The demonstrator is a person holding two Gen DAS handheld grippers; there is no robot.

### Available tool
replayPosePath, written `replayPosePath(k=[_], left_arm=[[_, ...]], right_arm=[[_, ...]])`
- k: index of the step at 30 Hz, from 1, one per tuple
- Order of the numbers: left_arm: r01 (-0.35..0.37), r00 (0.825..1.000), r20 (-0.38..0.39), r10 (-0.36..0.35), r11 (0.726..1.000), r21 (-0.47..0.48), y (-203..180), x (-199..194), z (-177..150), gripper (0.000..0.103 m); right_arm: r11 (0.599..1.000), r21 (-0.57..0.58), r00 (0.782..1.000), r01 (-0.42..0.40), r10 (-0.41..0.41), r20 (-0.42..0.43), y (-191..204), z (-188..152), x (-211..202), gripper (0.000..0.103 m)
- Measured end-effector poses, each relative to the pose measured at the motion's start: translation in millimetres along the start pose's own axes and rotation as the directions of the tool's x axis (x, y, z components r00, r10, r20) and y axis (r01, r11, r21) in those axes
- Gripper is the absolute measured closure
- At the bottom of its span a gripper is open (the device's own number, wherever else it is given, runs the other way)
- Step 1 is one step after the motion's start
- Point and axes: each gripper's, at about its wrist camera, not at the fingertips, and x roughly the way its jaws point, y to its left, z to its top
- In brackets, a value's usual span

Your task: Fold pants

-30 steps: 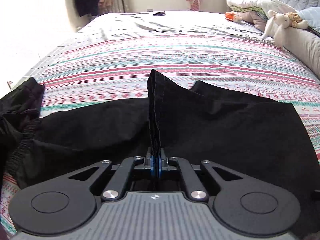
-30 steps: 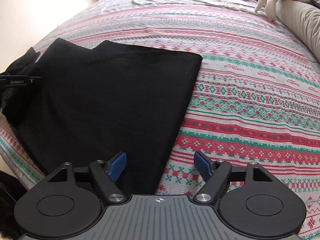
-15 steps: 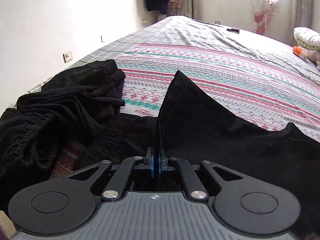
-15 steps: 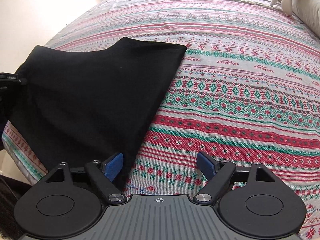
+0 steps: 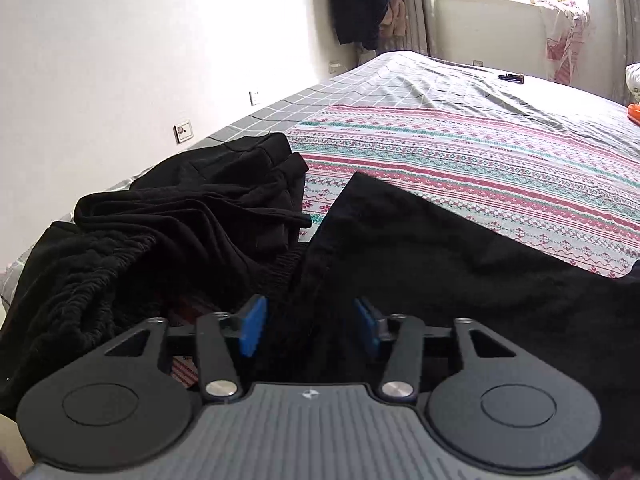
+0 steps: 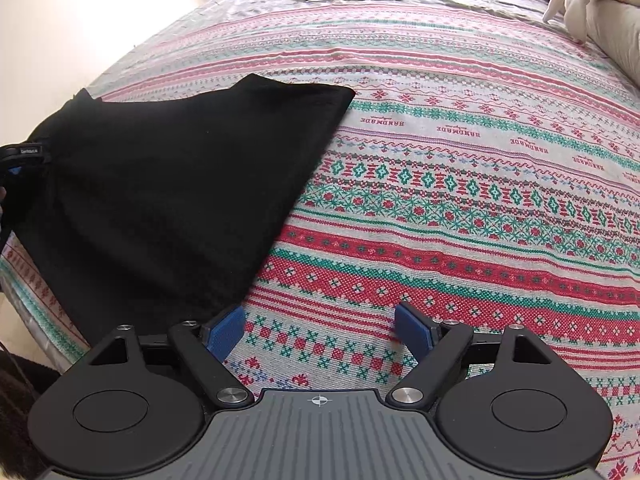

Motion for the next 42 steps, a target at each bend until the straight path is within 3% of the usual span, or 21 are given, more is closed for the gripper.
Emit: replayPosePath(k=[7, 12, 20, 27, 30, 34, 37, 42], left_arm=[[0.1, 0.995, -0.005, -0.1, 0.995, 0.031, -11.1, -29.5, -13.0, 0.006], [0.235, 0.972, -0.027, -0.234, 0.969, 0.075, -28.7, -49.8, -31.3, 0.0], [0.433, 0.902, -0.079, -0.426, 0.89, 0.144, -62.7, -74.2, -66.1, 0.0], [0.524, 0.851, -0.106, -0.514, 0.825, 0.21, -85.1, -81.9, -84.3, 0.0], [0.568, 0.822, -0.122, -0.557, 0.786, 0.241, -92.1, -86.9, -93.9, 0.0], [0.597, 0.796, -0.112, -0.595, 0.741, 0.308, -102.1, -99.9, -104.5, 0.0], [0.629, 0.764, -0.114, -0.635, 0.693, 0.352, -104.9, -107.2, -109.3, 0.0], [0.668, 0.708, -0.125, -0.695, 0.602, 0.437, -109.3, -123.0, -119.9, 0.0]], right_arm=[[0.998, 0.057, 0.999, -0.038, 0.038, -0.007, -7.4, 4.6, 1.6, 0.019], [0.985, 0.124, 0.993, -0.117, 0.12, -0.019, -11.5, 6.2, -0.8, 0.019], [0.949, 0.188, 0.964, -0.254, 0.265, -0.034, -5.2, 0.9, 1.6, 0.021], [0.905, 0.228, 0.924, -0.359, 0.379, -0.051, -1.4, -6.4, 7.1, 0.052], [0.878, 0.265, 0.906, -0.398, 0.422, -0.039, -6.2, -10.1, 8.1, 0.054], [0.833, 0.319, 0.873, -0.452, 0.486, -0.032, -16.6, -16.9, 9.9, 0.059], [0.805, 0.349, 0.853, -0.479, 0.52, -0.029, -22.0, -23.5, 10.9, 0.066], [0.775, 0.38, 0.828, -0.506, 0.559, -0.037, -28.3, -28.1, 11.7, 0.068]])
